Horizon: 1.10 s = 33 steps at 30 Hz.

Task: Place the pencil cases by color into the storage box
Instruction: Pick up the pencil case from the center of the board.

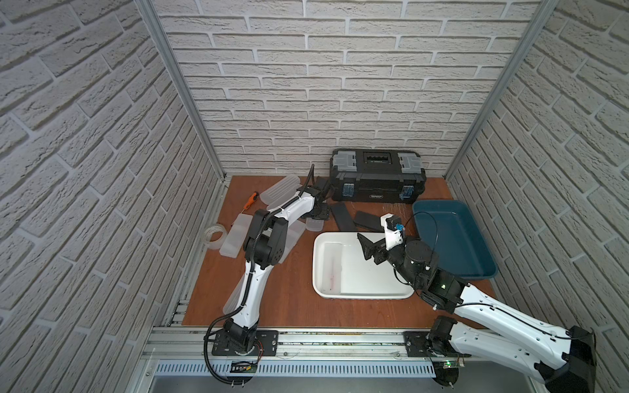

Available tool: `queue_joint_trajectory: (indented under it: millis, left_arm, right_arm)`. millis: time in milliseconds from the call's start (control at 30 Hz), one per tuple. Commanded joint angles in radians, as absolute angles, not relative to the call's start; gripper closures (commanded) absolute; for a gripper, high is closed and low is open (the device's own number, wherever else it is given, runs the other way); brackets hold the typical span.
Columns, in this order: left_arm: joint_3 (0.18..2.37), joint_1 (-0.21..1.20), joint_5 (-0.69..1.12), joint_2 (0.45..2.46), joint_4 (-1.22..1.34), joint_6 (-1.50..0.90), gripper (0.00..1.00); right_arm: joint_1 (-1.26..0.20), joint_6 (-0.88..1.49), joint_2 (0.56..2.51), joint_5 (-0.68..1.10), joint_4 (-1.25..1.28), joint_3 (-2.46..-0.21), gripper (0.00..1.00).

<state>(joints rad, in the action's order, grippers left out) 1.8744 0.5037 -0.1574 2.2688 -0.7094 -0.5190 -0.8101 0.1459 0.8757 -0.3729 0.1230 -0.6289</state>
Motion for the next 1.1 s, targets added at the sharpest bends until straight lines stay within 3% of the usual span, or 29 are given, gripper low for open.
queue_joint_trajectory:
  millis: [0, 1067]
  left_arm:
    - [1.88, 0.507, -0.175, 2.204, -0.732, -0.505, 0.28]
    - [1.696, 0.549, -0.148, 1.916, -0.718, -0.609, 0.31]
  right_arm:
    - [-0.813, 0.157, 0.88, -0.378, 0.146, -0.63, 0.08]
    - [-0.813, 0.205, 0.885, -0.432, 0.095, -0.65, 0.08]
